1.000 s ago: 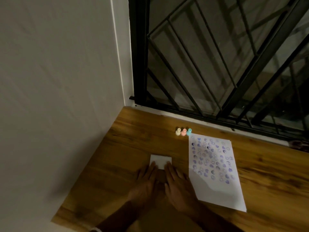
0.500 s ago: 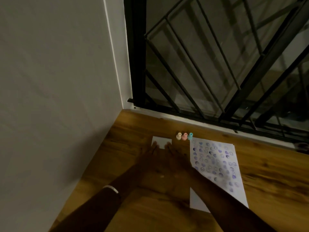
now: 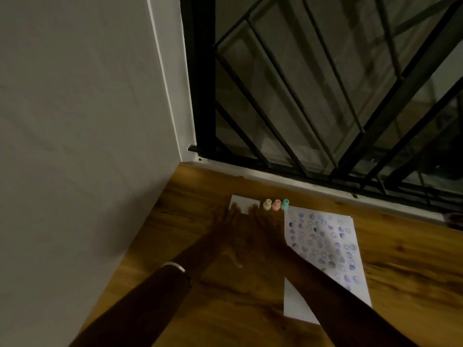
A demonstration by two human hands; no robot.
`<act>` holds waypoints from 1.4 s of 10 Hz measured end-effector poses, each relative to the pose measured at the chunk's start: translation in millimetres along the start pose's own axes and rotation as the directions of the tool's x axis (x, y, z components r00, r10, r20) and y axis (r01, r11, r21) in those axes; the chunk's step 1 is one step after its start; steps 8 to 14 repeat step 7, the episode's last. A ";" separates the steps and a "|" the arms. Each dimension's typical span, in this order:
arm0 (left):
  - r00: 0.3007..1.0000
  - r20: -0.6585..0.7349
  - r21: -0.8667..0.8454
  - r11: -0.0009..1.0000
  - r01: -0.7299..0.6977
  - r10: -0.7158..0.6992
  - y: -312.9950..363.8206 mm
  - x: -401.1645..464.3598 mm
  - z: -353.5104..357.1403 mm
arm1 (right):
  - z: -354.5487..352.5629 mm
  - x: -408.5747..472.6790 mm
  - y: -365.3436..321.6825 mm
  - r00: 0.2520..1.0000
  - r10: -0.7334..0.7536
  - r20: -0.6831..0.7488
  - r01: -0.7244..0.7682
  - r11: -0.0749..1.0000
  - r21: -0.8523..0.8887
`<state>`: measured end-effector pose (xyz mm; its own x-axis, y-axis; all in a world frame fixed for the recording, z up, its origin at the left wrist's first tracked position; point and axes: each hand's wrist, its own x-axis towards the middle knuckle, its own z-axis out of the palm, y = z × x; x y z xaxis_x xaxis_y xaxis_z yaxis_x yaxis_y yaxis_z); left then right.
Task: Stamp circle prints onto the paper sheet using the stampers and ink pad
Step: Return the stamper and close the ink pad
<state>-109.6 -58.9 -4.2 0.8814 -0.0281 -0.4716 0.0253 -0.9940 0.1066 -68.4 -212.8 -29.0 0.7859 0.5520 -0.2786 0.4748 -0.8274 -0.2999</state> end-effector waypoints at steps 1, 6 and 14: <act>0.998 -0.051 -0.059 0.998 0.024 -0.027 -4.4 -2.9 10.3 | 0.4 -9.7 -3.9 0.999 0.004 -0.038 -0.002 0.999 0.038; 0.897 -0.431 0.143 0.989 -0.038 0.097 39.4 -61.9 -16.4 | -51.7 -90.9 5.3 0.944 -0.057 -0.325 0.050 0.998 -0.028; 0.776 -0.629 0.019 0.999 -0.044 0.046 56.5 -57.6 -71.8 | -111.9 -85.6 2.4 0.903 -0.028 -0.428 0.011 0.999 -0.043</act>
